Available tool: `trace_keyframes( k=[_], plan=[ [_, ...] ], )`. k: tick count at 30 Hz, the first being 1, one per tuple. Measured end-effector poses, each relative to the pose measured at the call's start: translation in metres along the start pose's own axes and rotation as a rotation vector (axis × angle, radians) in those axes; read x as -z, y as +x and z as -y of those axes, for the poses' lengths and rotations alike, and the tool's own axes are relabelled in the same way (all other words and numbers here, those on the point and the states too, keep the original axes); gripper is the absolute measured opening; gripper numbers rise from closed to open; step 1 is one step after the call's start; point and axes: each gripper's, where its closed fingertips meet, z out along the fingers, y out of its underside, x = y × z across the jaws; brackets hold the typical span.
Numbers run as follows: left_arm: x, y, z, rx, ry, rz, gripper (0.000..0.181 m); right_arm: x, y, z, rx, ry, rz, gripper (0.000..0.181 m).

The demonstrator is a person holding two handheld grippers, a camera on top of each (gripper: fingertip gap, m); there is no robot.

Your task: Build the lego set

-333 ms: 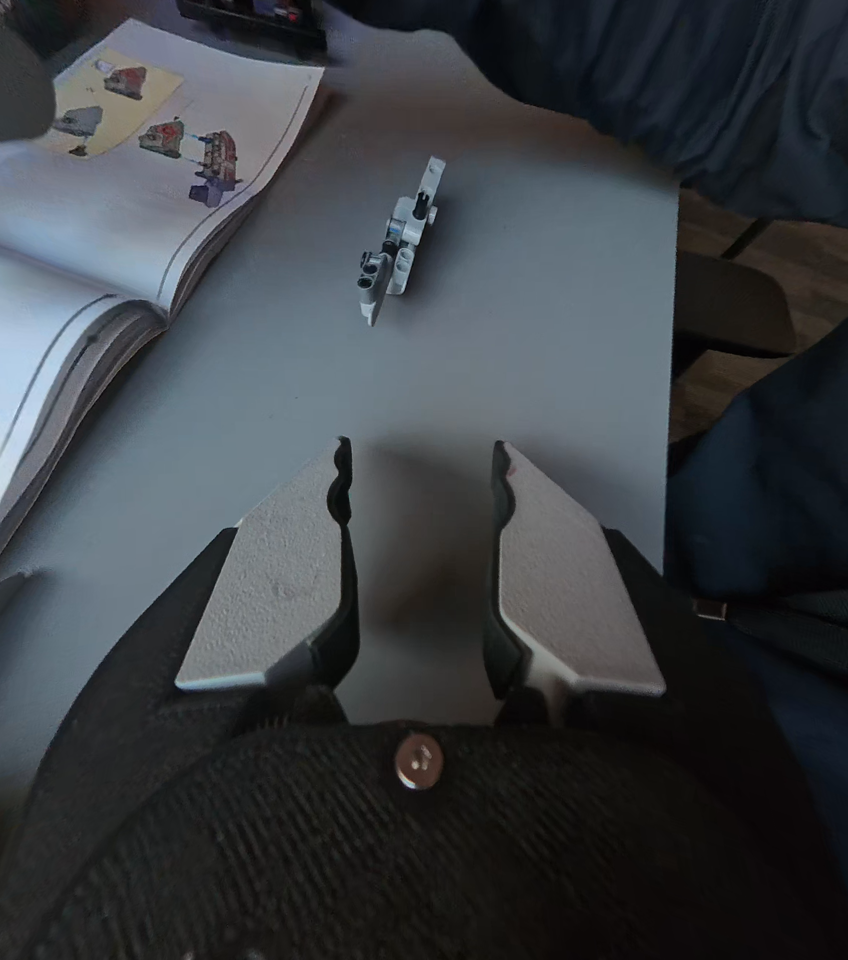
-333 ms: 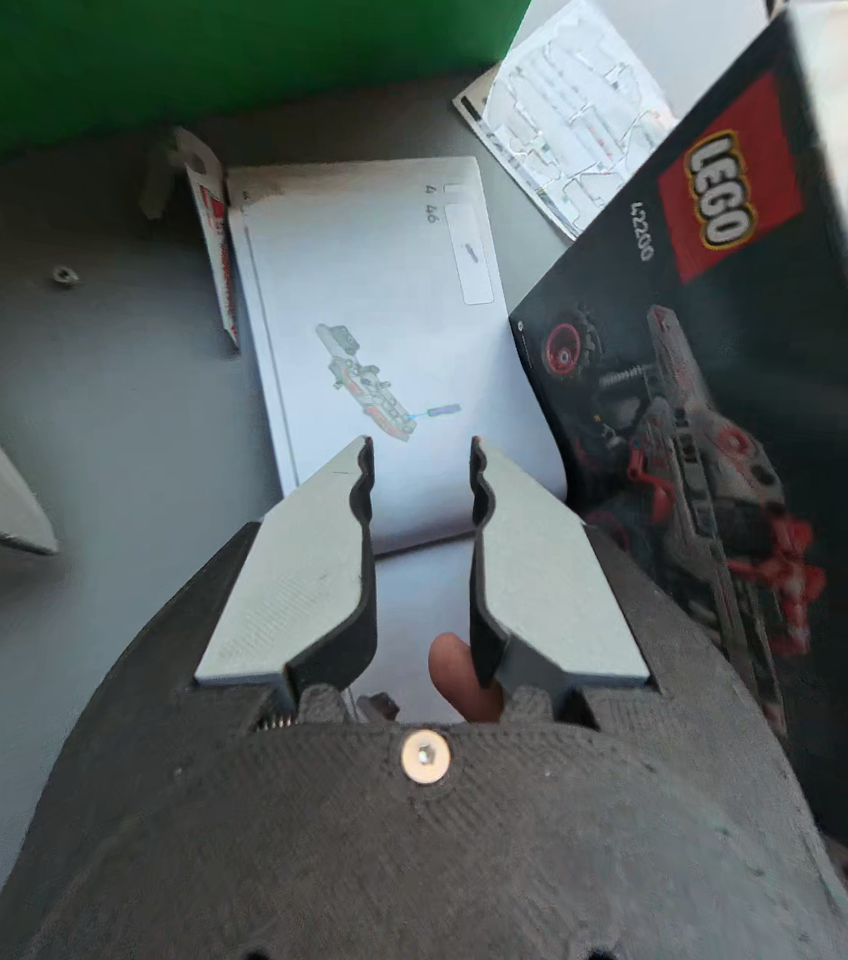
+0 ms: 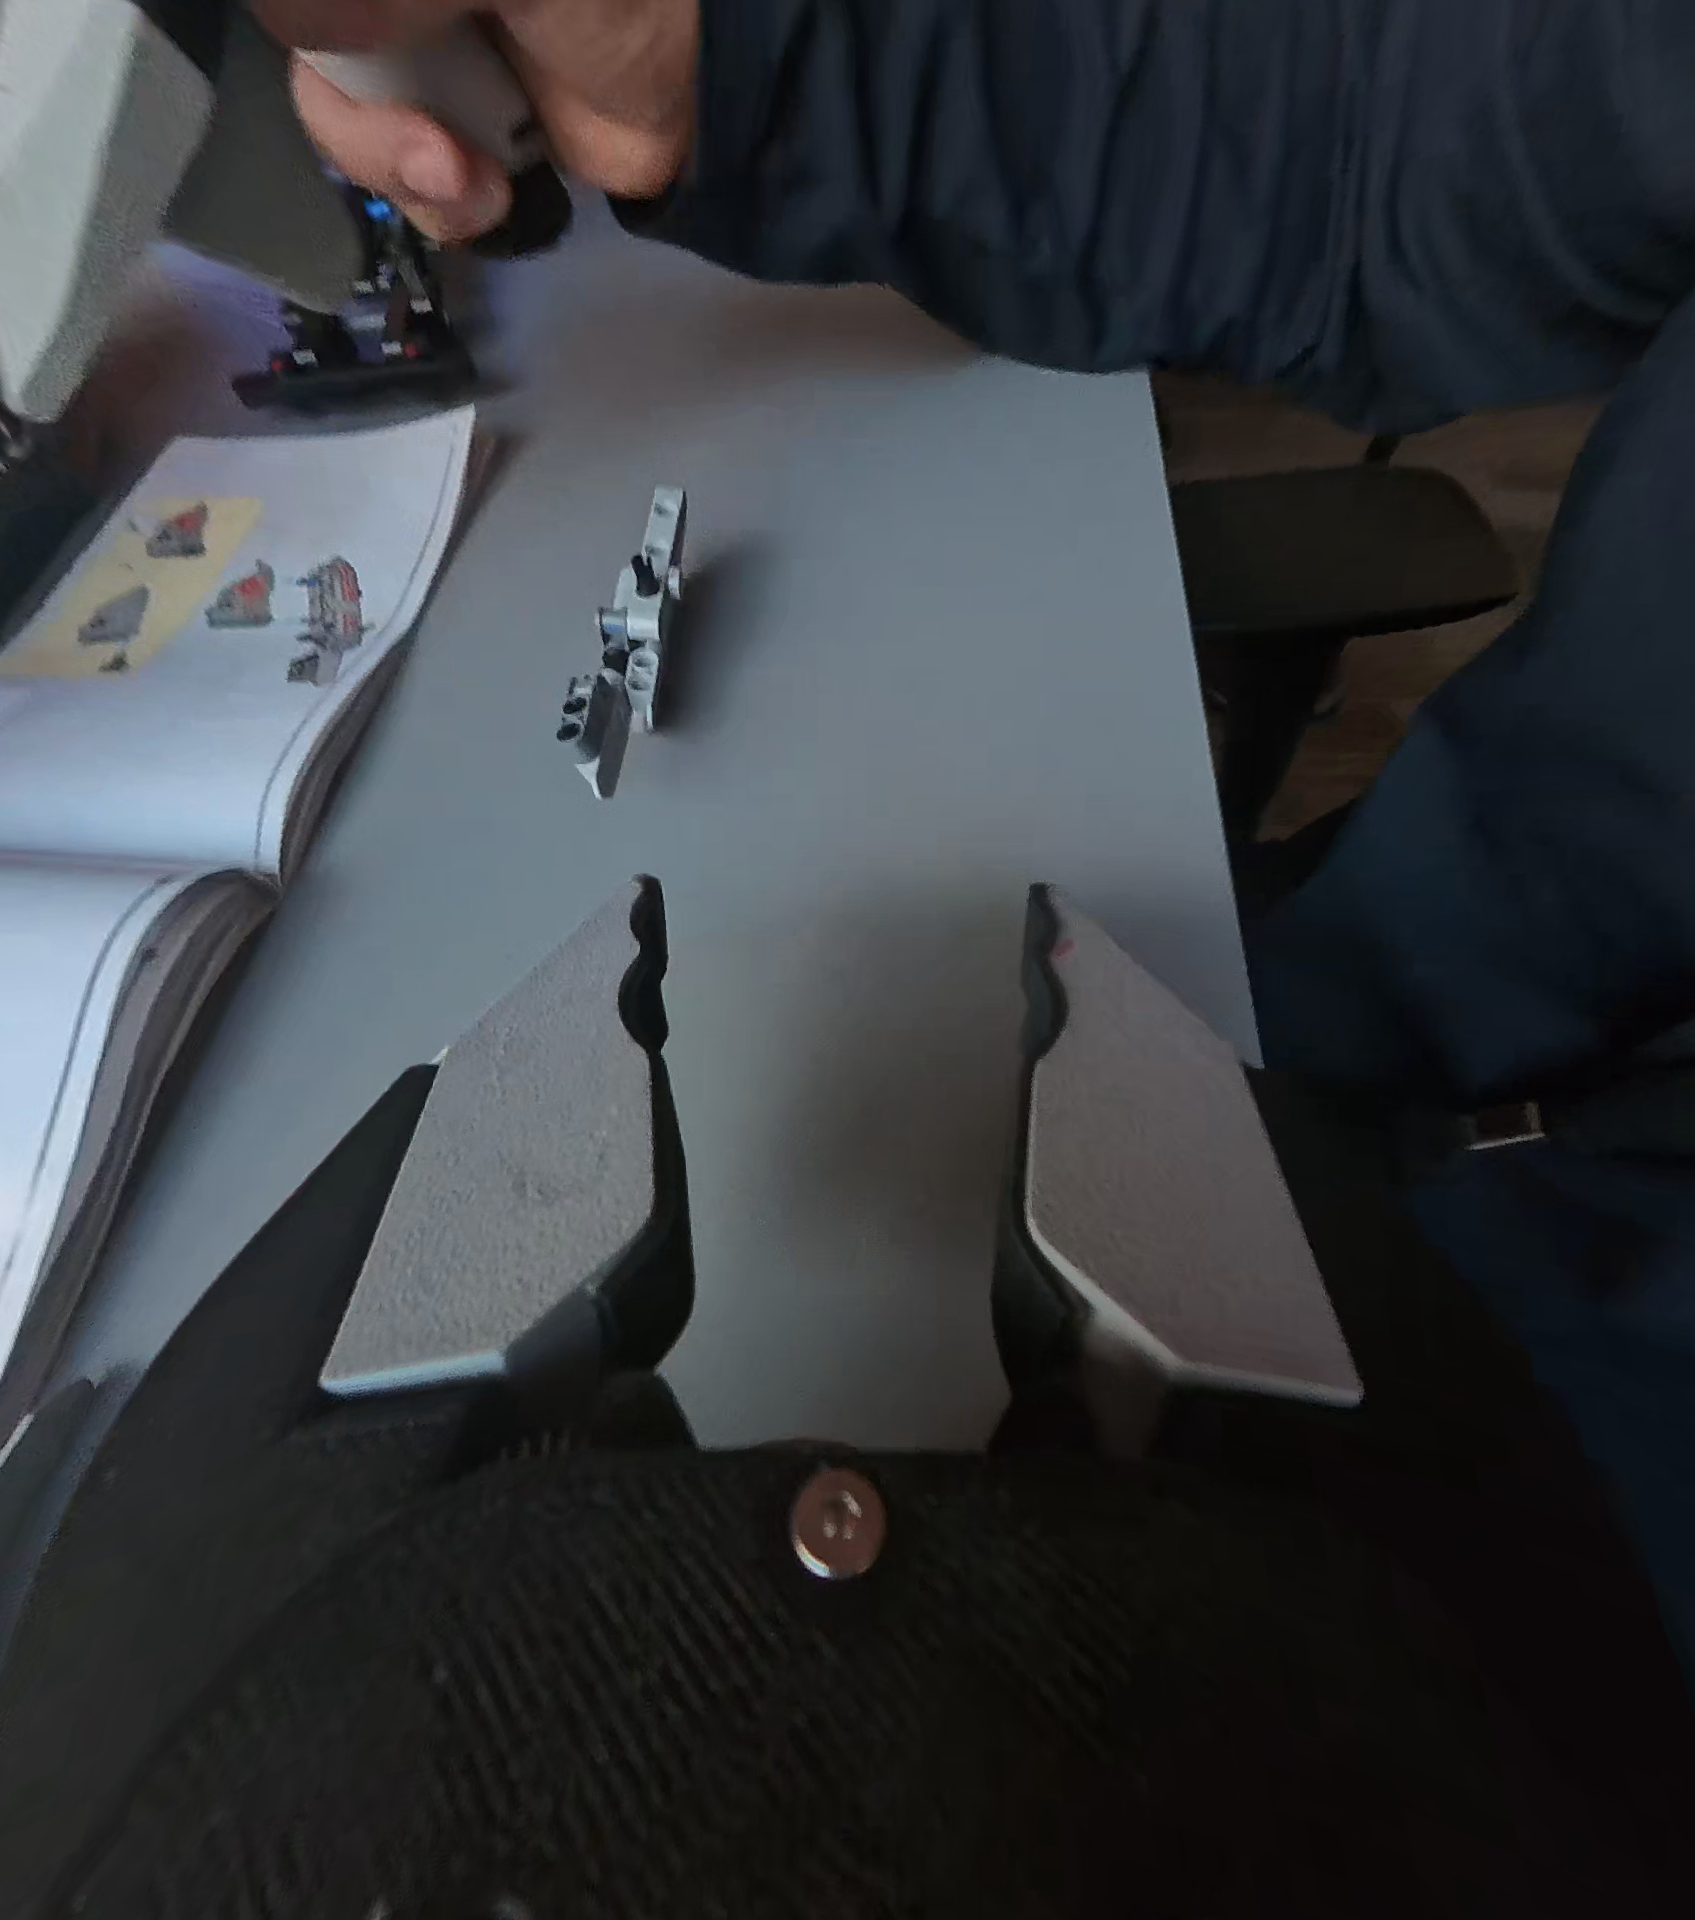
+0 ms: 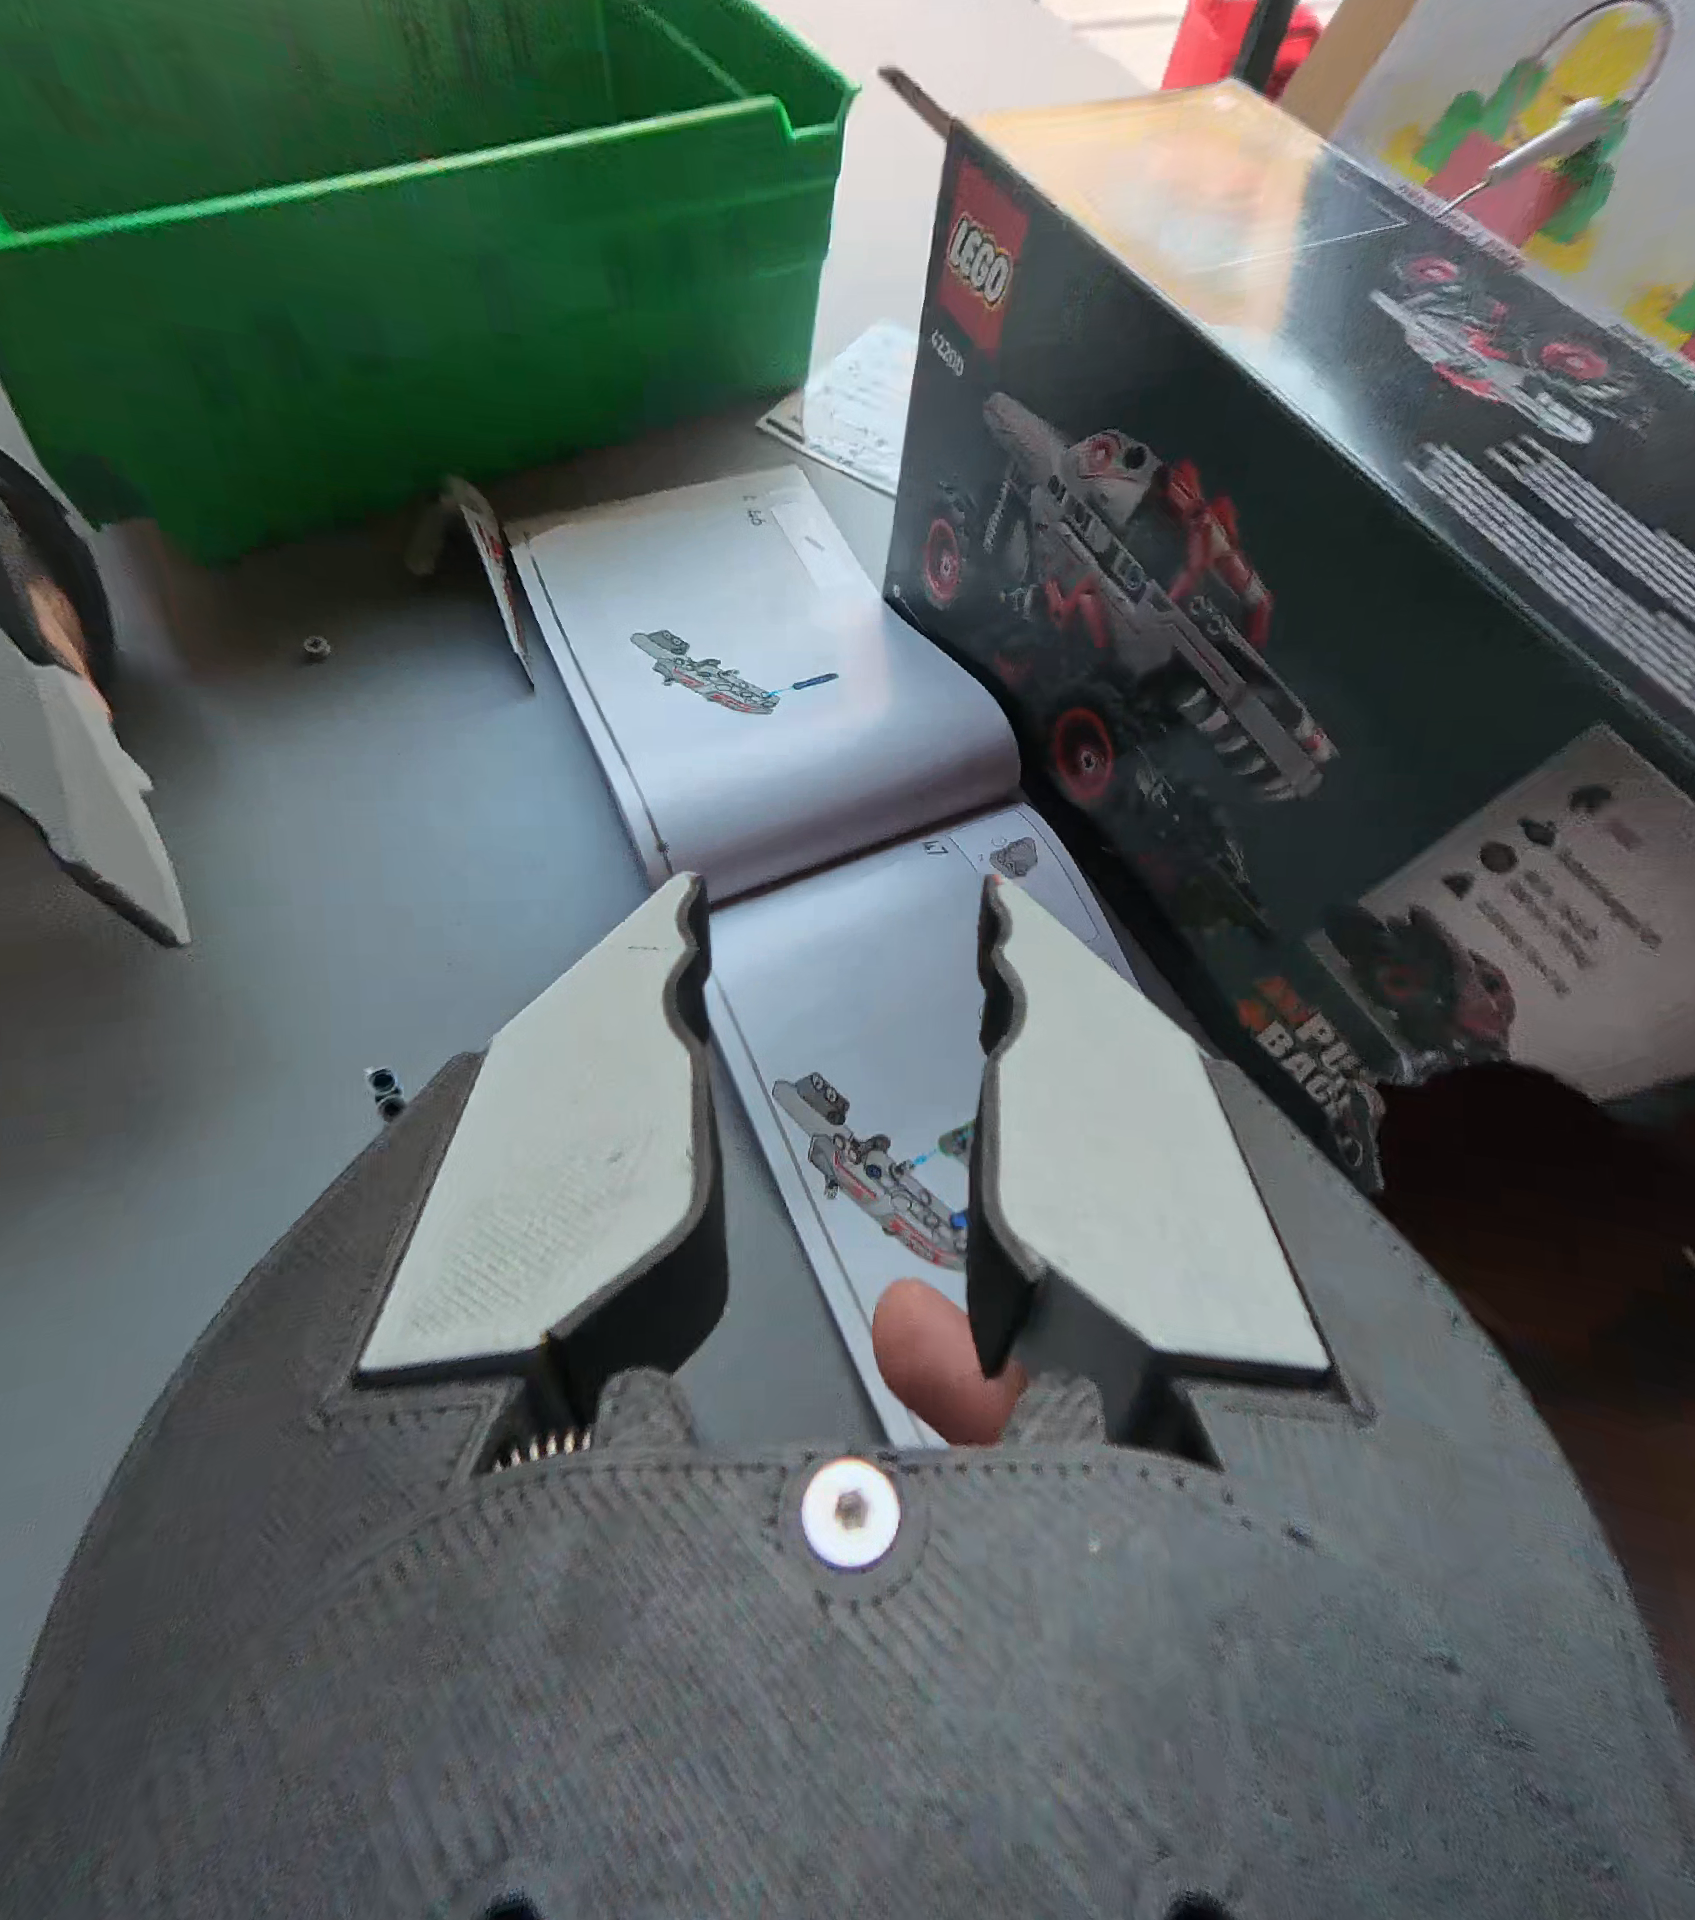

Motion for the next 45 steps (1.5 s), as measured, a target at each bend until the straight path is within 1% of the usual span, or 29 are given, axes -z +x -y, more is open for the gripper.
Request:
trace_keyframes(
  k=[1,3,6,8,11,15,18,23,25,26,27,28,29,31,32,35,37,39,41,43,44,45],
  plan=[
    [0.001,-0.002,0.003,-0.001,0.024,0.008,0.066,0.007,0.001,-0.002,-0.016,0.028,0.006,0.053],
    [0.005,-0.009,0.012,0.040,0.086,0.026,0.068,0.018,0.007,-0.009,-0.038,0.053,-0.012,0.059],
    [0.011,-0.020,0.026,0.097,0.195,0.070,0.066,0.026,0.014,-0.014,-0.067,0.088,-0.018,0.056],
    [0.013,-0.025,0.029,0.084,0.220,0.123,0.064,0.028,0.021,-0.019,-0.065,0.105,-0.050,0.060],
    [0.014,-0.031,0.036,0.053,0.252,0.189,0.060,0.023,0.031,-0.030,-0.078,0.084,-0.096,0.063],
    [0.013,-0.035,0.036,0.047,0.252,0.216,0.059,0.014,0.037,-0.037,-0.124,0.064,-0.111,0.070],
    [0.016,-0.039,0.035,0.020,0.249,0.257,0.055,0.015,0.034,-0.031,-0.113,0.113,-0.115,0.055],
    [0.012,-0.034,0.033,-0.020,0.218,0.248,0.046,0.014,0.019,-0.022,-0.113,0.167,-0.047,0.030],
    [0.010,-0.032,0.031,-0.061,0.197,0.264,0.043,0.016,0.023,-0.018,-0.121,0.195,-0.084,0.034],
    [0.010,-0.033,0.030,-0.083,0.181,0.283,0.037,0.018,0.025,-0.016,-0.110,0.208,-0.104,0.028],
    [0.009,-0.035,0.027,-0.106,0.158,0.306,0.029,0.019,0.026,-0.015,-0.091,0.218,-0.122,0.017],
    [0.009,-0.034,0.025,-0.128,0.142,0.312,0.026,0.021,0.027,-0.014,-0.070,0.224,-0.143,0.010],
    [0.009,-0.031,0.024,-0.145,0.139,0.306,0.024,0.021,0.027,-0.014,-0.050,0.229,-0.163,0.011],
    [0.009,-0.036,0.020,-0.189,0.116,0.323,0.010,0.019,0.029,-0.014,-0.018,0.220,-0.205,0.018],
    [0.010,-0.044,0.018,-0.188,0.098,0.351,0.012,0.017,0.028,-0.014,-0.008,0.210,-0.214,0.021],
    [0.011,-0.051,0.018,-0.105,0.113,0.318,0.018,0.006,0.017,-0.009,0.023,0.212,-0.173,0.020],
    [0.014,-0.054,0.020,-0.094,0.138,0.326,0.020,-0.003,0.009,-0.011,0.065,0.165,-0.155,0.026],
    [0.013,-0.054,0.020,-0.110,0.129,0.337,0.019,-0.008,0.003,-0.016,0.117,0.133,-0.161,0.026],
    [0.009,-0.052,0.020,-0.149,0.113,0.354,0.016,-0.008,-0.003,-0.015,0.133,0.153,-0.162,0.024],
    [0.008,-0.052,0.020,-0.158,0.108,0.360,0.014,-0.007,-0.013,-0.009,0.124,0.196,-0.126,0.023],
    [0.008,-0.054,0.020,-0.141,0.108,0.362,0.016,-0.006,-0.016,-0.008,0.125,0.206,-0.110,0.023],
    [0.008,-0.057,0.019,-0.117,0.109,0.362,0.023,-0.005,-0.018,-0.006,0.128,0.211,-0.101,0.022]
  ],
)
